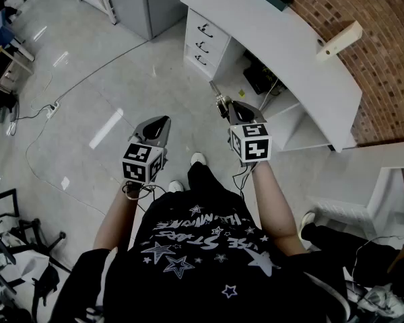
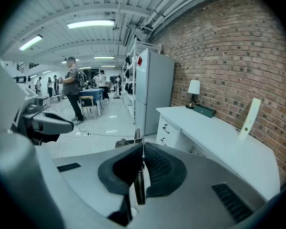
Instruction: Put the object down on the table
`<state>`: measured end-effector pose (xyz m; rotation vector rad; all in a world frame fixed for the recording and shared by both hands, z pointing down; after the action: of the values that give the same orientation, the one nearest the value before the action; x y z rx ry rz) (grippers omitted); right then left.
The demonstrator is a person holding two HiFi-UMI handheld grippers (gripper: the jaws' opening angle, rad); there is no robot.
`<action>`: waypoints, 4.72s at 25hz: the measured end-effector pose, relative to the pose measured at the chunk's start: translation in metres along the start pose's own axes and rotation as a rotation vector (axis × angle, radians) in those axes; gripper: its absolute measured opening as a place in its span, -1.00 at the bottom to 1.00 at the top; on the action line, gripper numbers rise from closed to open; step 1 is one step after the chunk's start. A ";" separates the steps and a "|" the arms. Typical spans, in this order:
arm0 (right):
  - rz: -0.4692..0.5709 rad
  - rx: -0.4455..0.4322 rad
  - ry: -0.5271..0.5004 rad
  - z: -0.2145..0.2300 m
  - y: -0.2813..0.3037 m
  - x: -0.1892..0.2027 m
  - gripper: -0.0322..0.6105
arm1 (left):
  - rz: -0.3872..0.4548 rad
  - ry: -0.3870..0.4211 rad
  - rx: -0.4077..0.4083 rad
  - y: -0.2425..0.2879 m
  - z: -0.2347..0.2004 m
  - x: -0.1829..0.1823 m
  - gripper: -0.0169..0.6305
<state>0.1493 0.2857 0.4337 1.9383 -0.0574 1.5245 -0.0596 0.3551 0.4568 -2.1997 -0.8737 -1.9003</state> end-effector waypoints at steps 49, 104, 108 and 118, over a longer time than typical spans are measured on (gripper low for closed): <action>0.095 -0.113 0.011 0.179 0.252 -0.111 -0.86 | -0.002 0.040 -0.145 0.243 -0.117 -0.107 -0.88; -0.161 0.073 -0.357 0.269 0.613 -0.223 -0.86 | -0.108 0.078 0.188 0.564 -0.408 -0.233 -0.88; -0.174 0.086 -0.425 0.269 0.631 -0.219 -0.86 | -0.114 0.070 0.199 0.576 -0.418 -0.234 -0.88; -0.178 0.127 -0.605 0.267 0.661 -0.206 -0.86 | -0.126 0.074 0.217 0.590 -0.436 -0.234 -0.88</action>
<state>0.0336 -0.4410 0.5332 2.3731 -0.0477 0.8052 -0.1687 -0.4058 0.4968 -1.9793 -1.1693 -1.8268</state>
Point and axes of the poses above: the fingertips, and each gripper's own axes: y forward along the fingers, z to its right, x out of its underside, the point moved 4 cm from there along -y, backward along the fingers, and after that the axes turned 6 degrees about z, right-handed, at the moved point
